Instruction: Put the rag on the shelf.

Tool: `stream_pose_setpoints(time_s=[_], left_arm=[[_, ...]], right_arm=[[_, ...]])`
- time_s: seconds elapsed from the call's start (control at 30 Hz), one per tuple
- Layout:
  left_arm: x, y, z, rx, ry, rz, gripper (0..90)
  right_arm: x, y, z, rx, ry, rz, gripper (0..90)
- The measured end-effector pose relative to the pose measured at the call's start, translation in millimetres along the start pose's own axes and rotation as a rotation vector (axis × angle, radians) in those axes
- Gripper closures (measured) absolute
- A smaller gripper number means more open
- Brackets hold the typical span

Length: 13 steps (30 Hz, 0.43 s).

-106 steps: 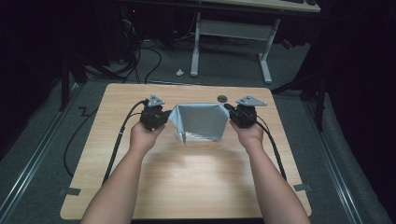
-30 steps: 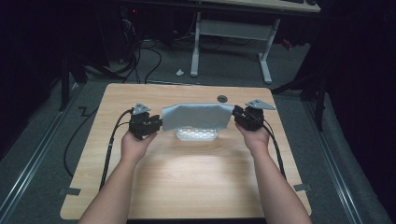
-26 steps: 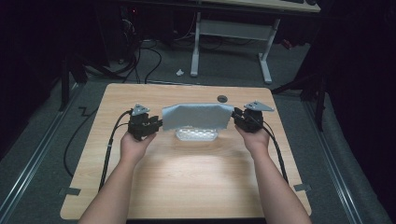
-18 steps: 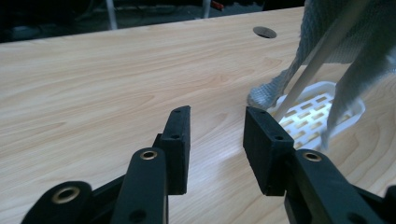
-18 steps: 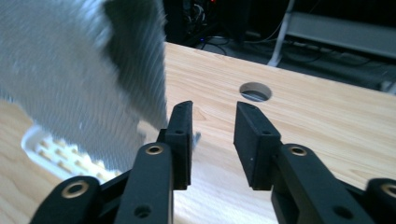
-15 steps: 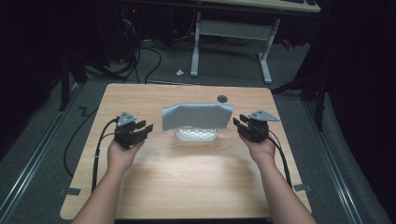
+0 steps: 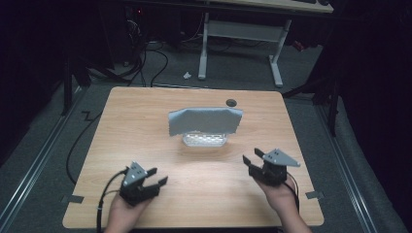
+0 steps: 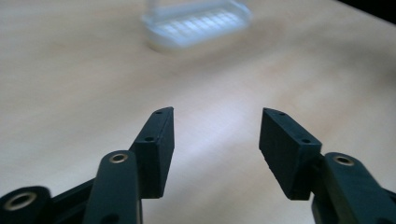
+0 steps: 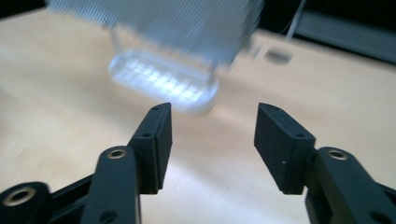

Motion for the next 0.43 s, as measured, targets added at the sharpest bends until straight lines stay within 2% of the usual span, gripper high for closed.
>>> stream_pose_setpoints(time_s=[0.07, 0.13, 0.2, 0.23, 0.27, 0.33, 0.37, 0.43], left_arm=[[-19.1, 8.6, -7.0, 0.07, 0.049, -0.038, 44.6], [-29.3, 13.2, -10.8, 0.089, 0.059, -0.07, 43.0], [-33.5, 16.3, -16.4, 0.115, 0.057, -0.096, 42.6], [-33.9, 16.1, -18.7, 0.122, 0.057, -0.106, 42.3], [-33.3, 15.1, -20.4, 0.122, 0.057, -0.105, 42.1], [-30.1, 12.6, -21.3, 0.111, 0.055, -0.086, 41.9], [-28.6, 12.1, -21.0, 0.105, 0.058, -0.073, 41.9], [-25.0, 13.6, -20.3, 0.105, 0.055, -0.06, 41.9]], right_arm=[[7.7, 25.2, 3.0, 0.023, 0.0, 0.0, 44.9], [11.0, 50.8, 4.3, 0.049, 0.009, 0.013, 45.1], [14.9, 65.2, 2.2, 0.101, -0.009, 0.063, 43.2], [14.1, 67.9, 0.4, 0.102, -0.007, 0.088, 43.3], [11.7, 69.7, -2.0, 0.103, 0.008, 0.085, 43.4], [11.0, 72.3, -7.3, 0.121, -0.019, 0.027, 43.0], [11.1, 71.7, -8.2, 0.119, -0.021, 0.021, 43.0], [11.5, 69.6, -7.7, 0.105, -0.011, 0.042, 42.7]])
Point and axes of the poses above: each handheld gripper's, and its own axes: z roughly backward along the jaws, y roughly out of its underside, x roughly to its left, the point moved 10 cm from there along -z, roughly forward along the jaws, and after that the axes turned 10 degrees about -z, right-handed, at the moved point
